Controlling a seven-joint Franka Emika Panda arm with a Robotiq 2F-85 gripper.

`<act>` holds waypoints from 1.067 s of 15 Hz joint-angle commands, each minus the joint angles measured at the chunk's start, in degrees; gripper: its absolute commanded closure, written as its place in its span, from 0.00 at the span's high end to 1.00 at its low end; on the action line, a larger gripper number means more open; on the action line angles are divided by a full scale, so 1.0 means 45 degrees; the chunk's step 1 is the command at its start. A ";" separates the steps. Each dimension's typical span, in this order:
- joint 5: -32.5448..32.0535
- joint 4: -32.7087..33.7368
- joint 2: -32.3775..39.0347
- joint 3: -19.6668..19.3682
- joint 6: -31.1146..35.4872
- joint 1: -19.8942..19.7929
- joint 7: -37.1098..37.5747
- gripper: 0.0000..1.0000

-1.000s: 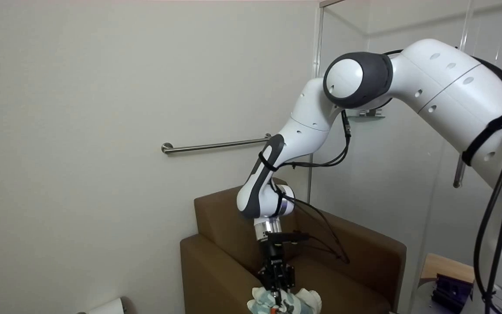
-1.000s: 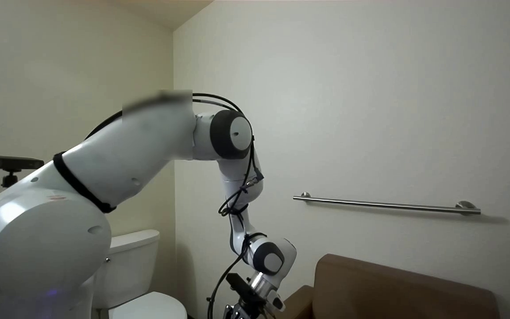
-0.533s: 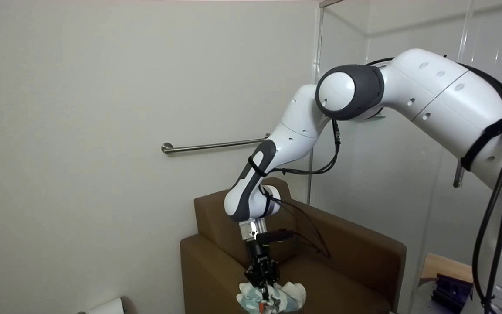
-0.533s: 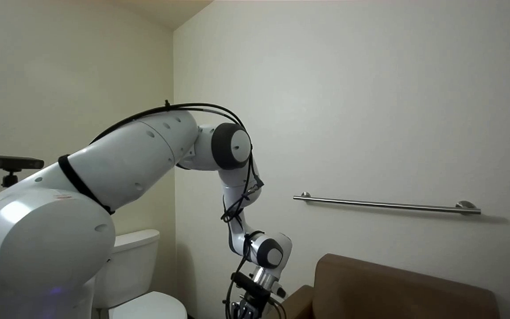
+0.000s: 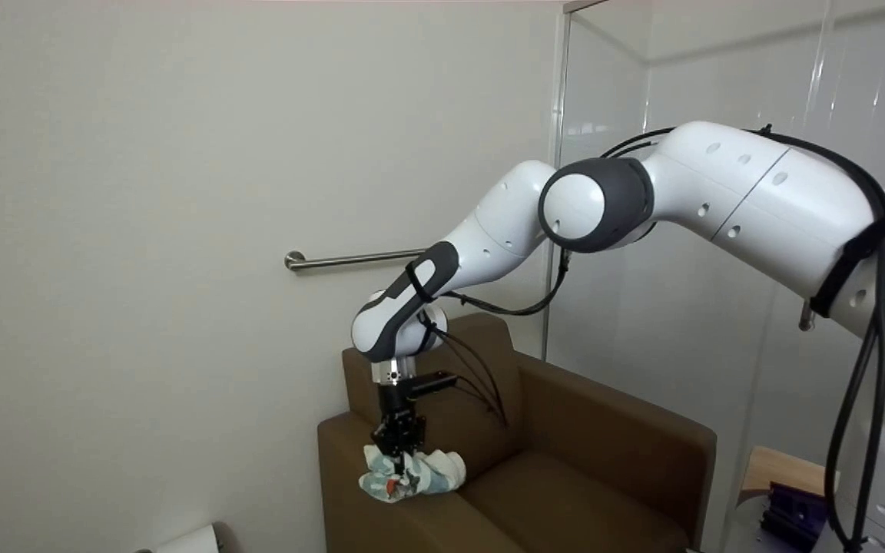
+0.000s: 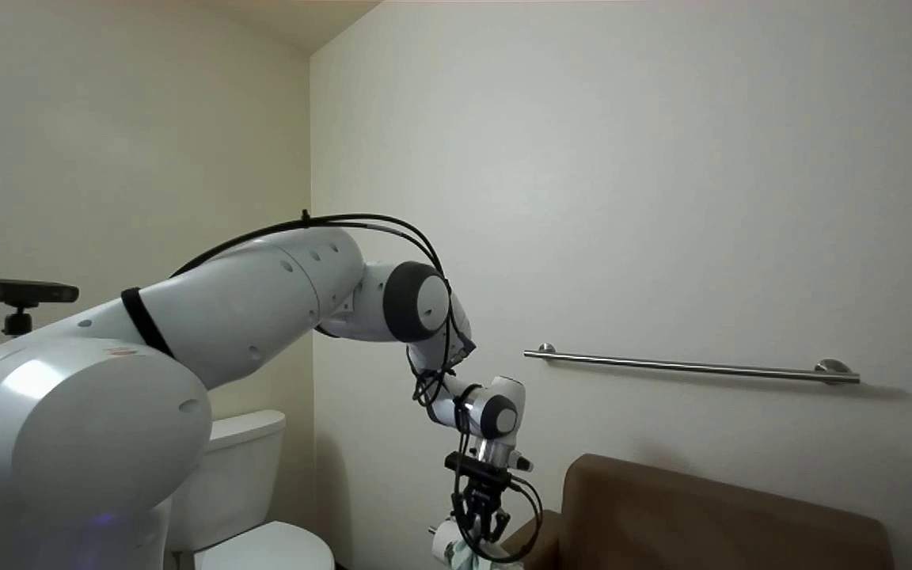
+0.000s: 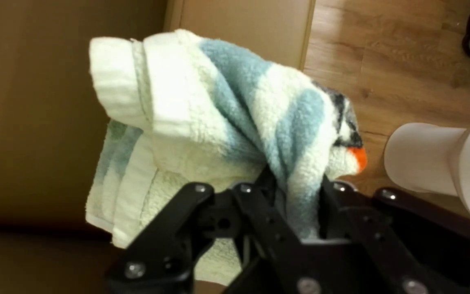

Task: Move the towel back and forth on the sofa left arm

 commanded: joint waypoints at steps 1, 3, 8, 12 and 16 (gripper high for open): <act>-0.0768 0.3009 0.1480 -0.0200 -0.0819 0.0299 0.0494 0.09; -0.0863 0.4173 0.2089 -0.0196 -0.1221 0.0229 0.0436 0.09; -0.0646 0.5836 0.3115 -0.0004 -0.2302 -0.0132 0.0085 0.09; -0.0259 0.5212 0.2947 0.0342 -0.2610 -0.0230 -0.0803 0.09; -0.0175 0.3051 0.2025 0.0808 -0.2371 -0.0278 -0.1406 0.09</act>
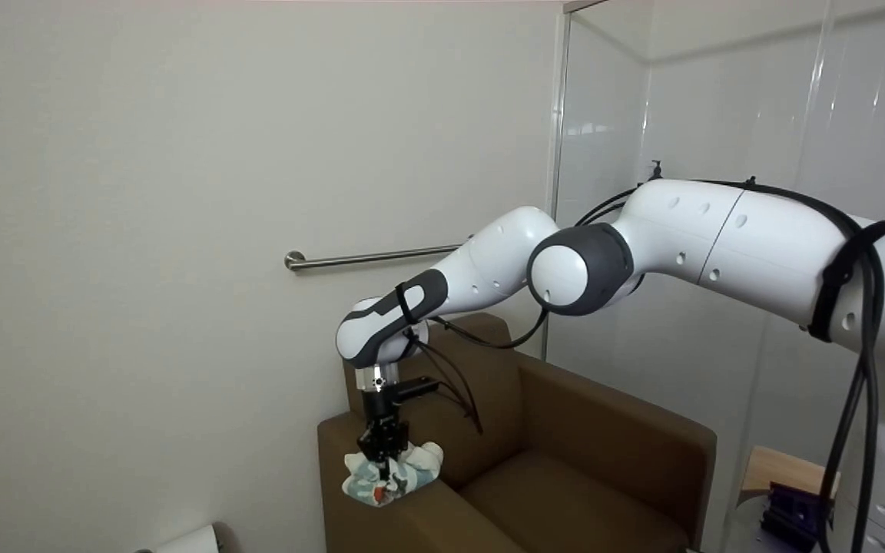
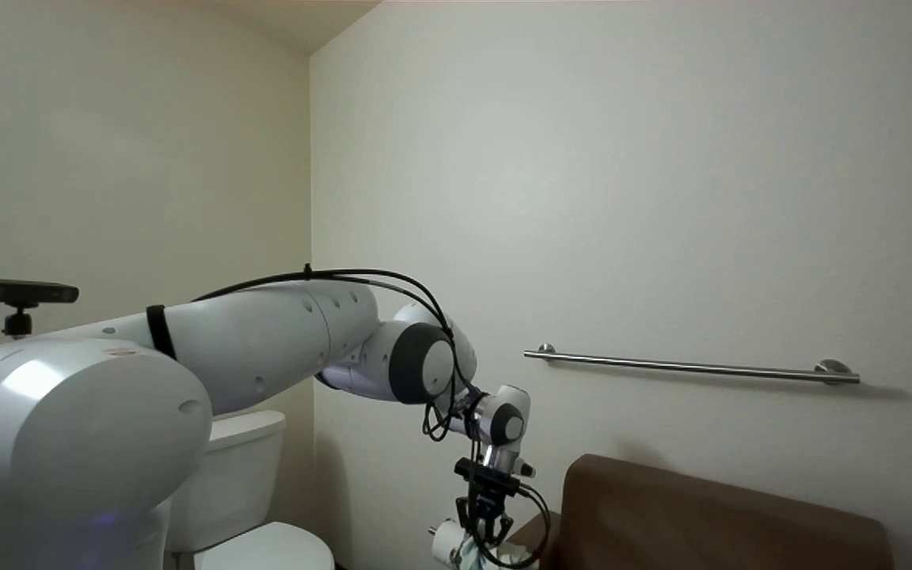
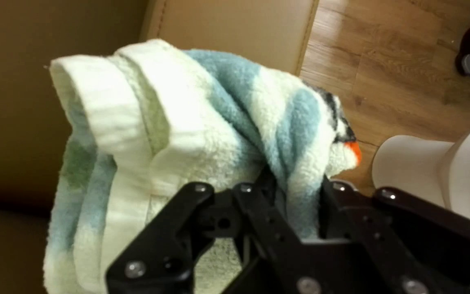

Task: Move the towel back and forth on the sofa left arm

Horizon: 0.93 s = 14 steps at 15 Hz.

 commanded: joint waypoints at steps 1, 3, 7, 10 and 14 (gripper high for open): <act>0.0380 -0.2737 -0.1319 0.0641 0.0162 -0.0317 -0.0861 0.09; 0.0540 -0.3796 -0.1645 0.0829 0.0043 -0.0364 -0.0614 0.09; 0.1525 -0.6009 -0.2602 0.0742 0.0346 -0.0648 0.0318 0.09; 0.2396 -0.7645 -0.3467 0.0527 0.0782 -0.0913 0.0836 0.09; 0.3355 -0.9779 -0.4564 0.0647 0.1392 -0.1495 0.1019 0.09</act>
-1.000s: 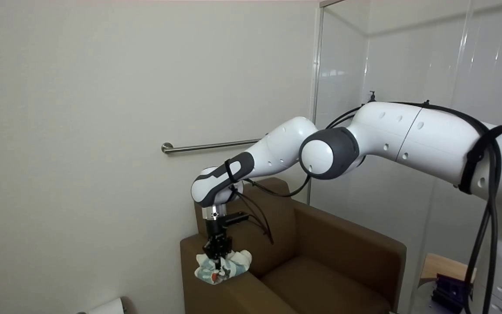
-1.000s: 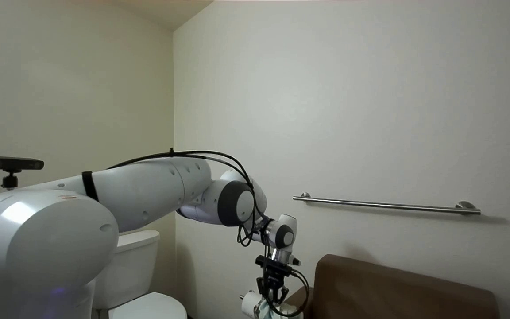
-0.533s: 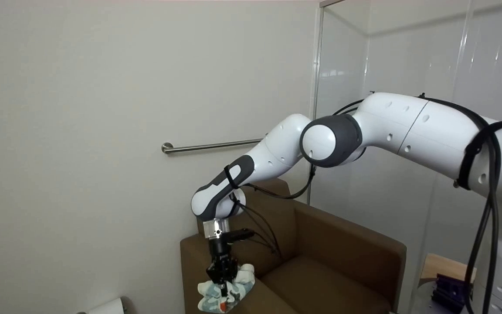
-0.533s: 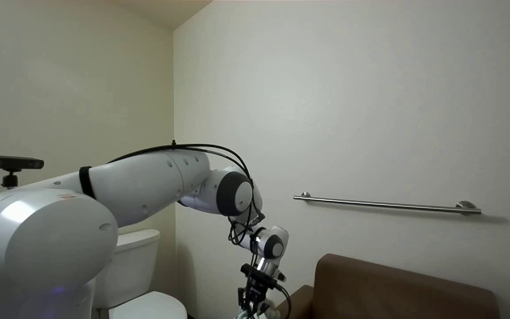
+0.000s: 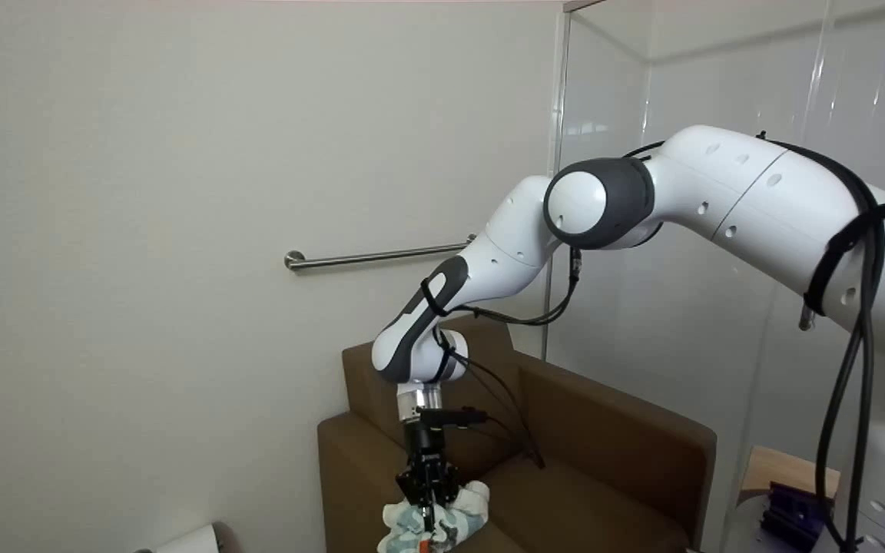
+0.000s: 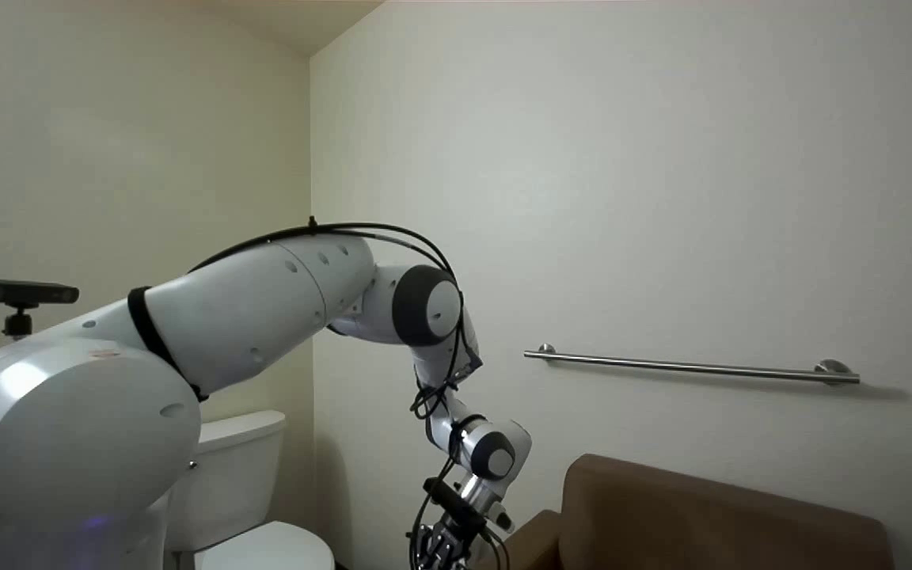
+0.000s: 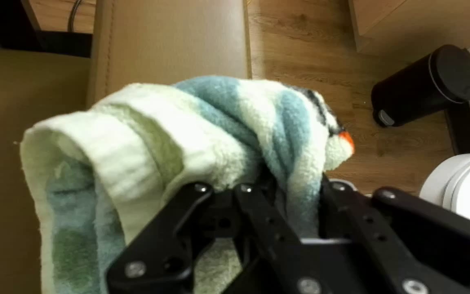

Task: Move the towel back and forth on the sofa left arm

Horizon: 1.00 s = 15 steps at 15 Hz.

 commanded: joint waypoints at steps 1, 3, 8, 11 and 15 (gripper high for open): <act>0.1054 -0.3031 -0.1770 0.0194 0.0736 -0.0589 0.0262 0.09; 0.1615 -0.4203 -0.2288 0.0217 0.0898 -0.0782 0.0110 0.09; 0.2274 -0.6830 -0.3397 0.0024 0.1753 -0.0818 -0.0151 0.09; 0.1845 -0.6651 -0.3139 -0.0250 0.2332 -0.0602 -0.0067 0.09; 0.0763 -0.5019 -0.2431 -0.0591 0.2800 -0.0098 0.0263 0.09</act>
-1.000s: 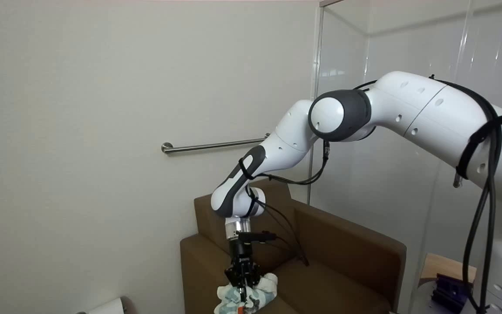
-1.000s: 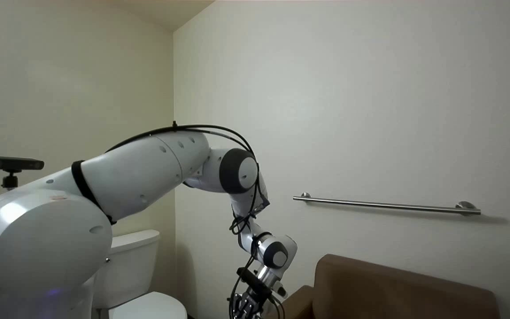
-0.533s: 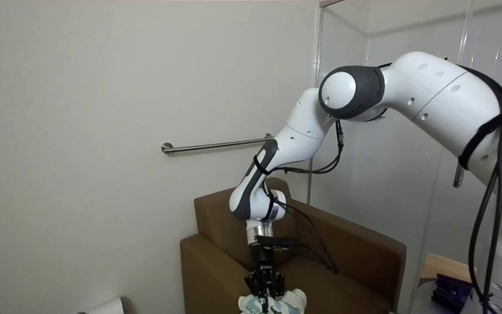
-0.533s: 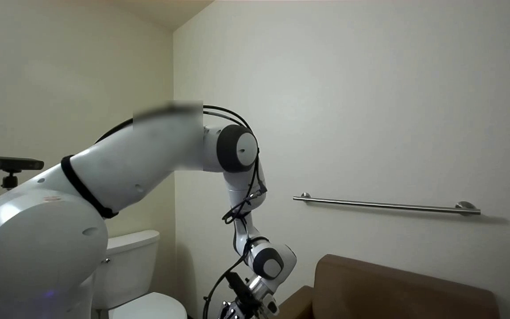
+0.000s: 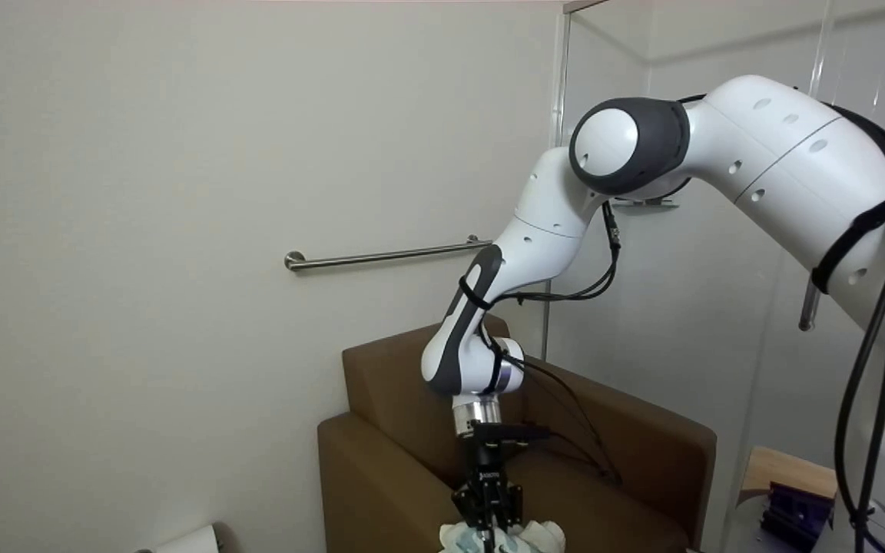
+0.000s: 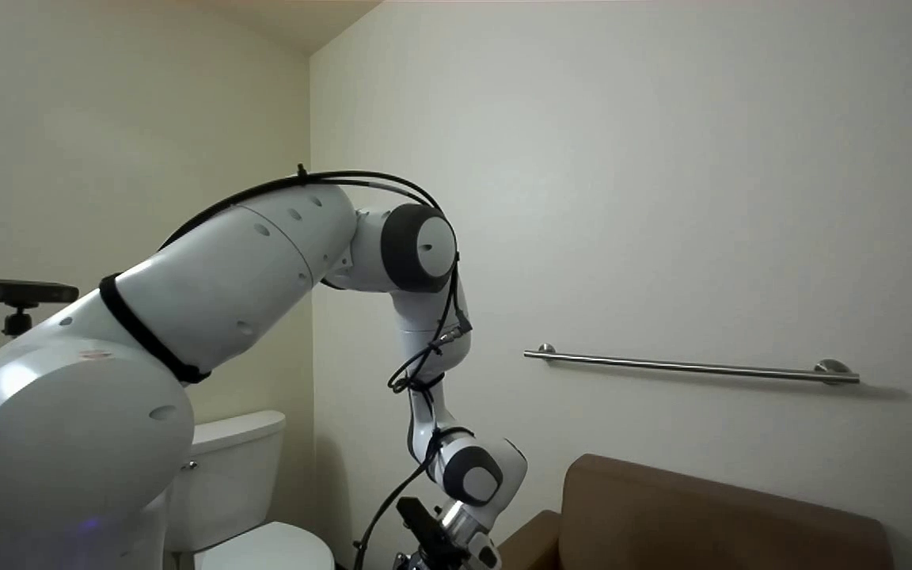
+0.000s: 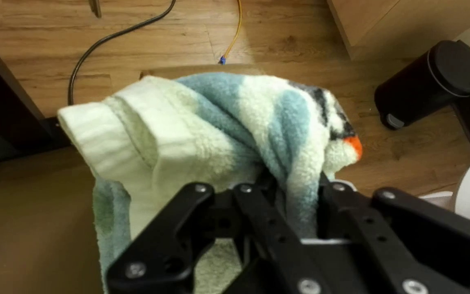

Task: Move the towel back and forth on the sofa left arm

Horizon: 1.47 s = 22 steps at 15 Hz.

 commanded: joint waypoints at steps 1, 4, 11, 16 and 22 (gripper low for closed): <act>-0.1169 0.1554 0.0510 -0.0409 0.0249 0.0591 0.0385 0.09; -0.2250 0.3486 0.1219 -0.0548 0.0015 0.0958 0.0391 0.09; -0.3411 0.8398 0.3566 -0.0549 -0.0668 0.1302 0.0395 0.09; -0.3898 1.1995 0.5311 -0.0651 -0.1985 0.1379 0.0477 0.09; -0.3820 1.4081 0.6349 -0.0398 -0.3191 0.1154 0.0063 0.09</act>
